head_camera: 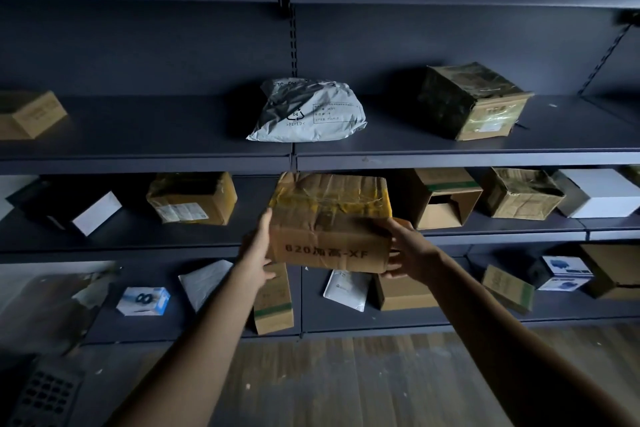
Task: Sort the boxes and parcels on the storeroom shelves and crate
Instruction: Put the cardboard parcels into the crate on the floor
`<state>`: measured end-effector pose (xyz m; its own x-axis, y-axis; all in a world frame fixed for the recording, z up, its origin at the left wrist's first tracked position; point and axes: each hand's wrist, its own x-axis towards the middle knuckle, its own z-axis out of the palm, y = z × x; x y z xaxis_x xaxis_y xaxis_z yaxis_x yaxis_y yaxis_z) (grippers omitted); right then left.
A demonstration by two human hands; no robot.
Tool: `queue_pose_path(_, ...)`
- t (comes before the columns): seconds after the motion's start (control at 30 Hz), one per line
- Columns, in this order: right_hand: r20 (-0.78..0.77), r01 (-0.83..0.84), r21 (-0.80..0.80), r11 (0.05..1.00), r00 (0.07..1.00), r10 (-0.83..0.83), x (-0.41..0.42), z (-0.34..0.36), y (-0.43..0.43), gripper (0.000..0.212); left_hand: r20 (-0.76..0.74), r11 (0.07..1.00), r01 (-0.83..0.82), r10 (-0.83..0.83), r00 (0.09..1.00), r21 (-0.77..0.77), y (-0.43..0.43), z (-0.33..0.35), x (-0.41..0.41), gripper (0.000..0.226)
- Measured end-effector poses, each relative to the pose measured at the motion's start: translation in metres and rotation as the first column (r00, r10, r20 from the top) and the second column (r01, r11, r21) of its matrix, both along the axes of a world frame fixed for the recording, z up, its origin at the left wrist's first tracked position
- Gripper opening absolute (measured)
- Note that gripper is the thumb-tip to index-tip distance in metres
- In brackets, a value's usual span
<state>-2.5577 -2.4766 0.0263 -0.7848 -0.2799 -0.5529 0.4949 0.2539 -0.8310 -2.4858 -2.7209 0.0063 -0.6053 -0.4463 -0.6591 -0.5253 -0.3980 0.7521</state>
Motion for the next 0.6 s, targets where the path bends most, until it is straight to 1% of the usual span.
queue_pose_path(0.07, 0.006, -0.048, -0.022, 0.999, 0.999, 0.048, -0.003, 0.007, 0.01, 0.027, -0.028, 0.993, 0.069, -0.067, 0.997, 0.093, -0.009, 0.004, 0.005, 0.082)
queue_pose_path(0.1, 0.02, -0.052, -0.025, 0.998, 0.998, 0.053, -0.006, 0.009, 0.014, 0.027, -0.045, 0.985, 0.117, -0.113, 0.993, 0.129, -0.011, 0.006, 0.008, 0.073)
queue_pose_path(0.17, 0.046, -0.051, -0.022, 0.998, 0.998, 0.052, -0.009, 0.009, 0.018, 0.031, -0.07, 0.968, 0.174, -0.164, 0.984, 0.182, -0.012, 0.007, 0.011, 0.071)
queue_pose_path(0.23, 0.055, -0.013, -0.038, 0.999, 0.998, 0.015, -0.011, 0.009, 0.018, 0.03, -0.086, 0.959, 0.176, -0.161, 0.983, 0.223, -0.011, 0.006, 0.011, 0.066)
queue_pose_path(0.27, 0.045, 0.034, -0.043, 0.999, 0.998, -0.032, -0.012, 0.007, 0.017, 0.028, -0.086, 0.955, 0.171, -0.154, 0.984, 0.241, -0.01, 0.005, 0.011, 0.058)
queue_pose_path(0.33, 0.016, 0.191, -0.07, 0.979, 0.981, -0.191, -0.011, 0.0, 0.012, 0.026, -0.062, 0.955, 0.152, -0.14, 0.988, 0.255, -0.003, 0.003, 0.011, 0.041)
queue_pose_path(0.37, 0.01, 0.279, -0.073, 0.957, 0.96, -0.279, -0.01, -0.006, 0.009, 0.034, -0.057, 0.96, 0.149, -0.139, 0.989, 0.238, 0.001, 0.002, 0.011, 0.042)
queue_pose_path(0.4, 0.014, 0.339, -0.06, 0.939, 0.941, -0.339, -0.01, -0.014, 0.005, 0.051, -0.065, 0.964, 0.156, -0.145, 0.987, 0.214, 0.005, -0.001, 0.009, 0.05)
queue_pose_path(0.43, 0.041, 0.359, -0.046, 0.932, 0.933, -0.358, -0.008, -0.021, 0.001, 0.069, -0.071, 0.968, 0.156, -0.145, 0.987, 0.195, 0.009, -0.002, 0.008, 0.063)
queue_pose_path(0.47, 0.092, 0.344, -0.056, 0.937, 0.937, -0.338, -0.004, -0.028, -0.004, 0.081, -0.073, 0.971, 0.147, -0.135, 0.988, 0.19, 0.013, -0.006, 0.006, 0.074)
queue_pose_path(0.53, 0.191, 0.281, -0.13, 0.951, 0.948, -0.255, 0.005, -0.037, -0.018, 0.096, -0.065, 0.972, 0.115, -0.104, 0.992, 0.205, 0.024, -0.005, 0.005, 0.091)
queue_pose_path(0.6, 0.236, 0.187, -0.233, 0.955, 0.963, -0.131, 0.014, -0.04, -0.034, 0.109, -0.05, 0.977, 0.102, -0.095, 0.994, 0.189, 0.037, -0.002, 0.003, 0.11)
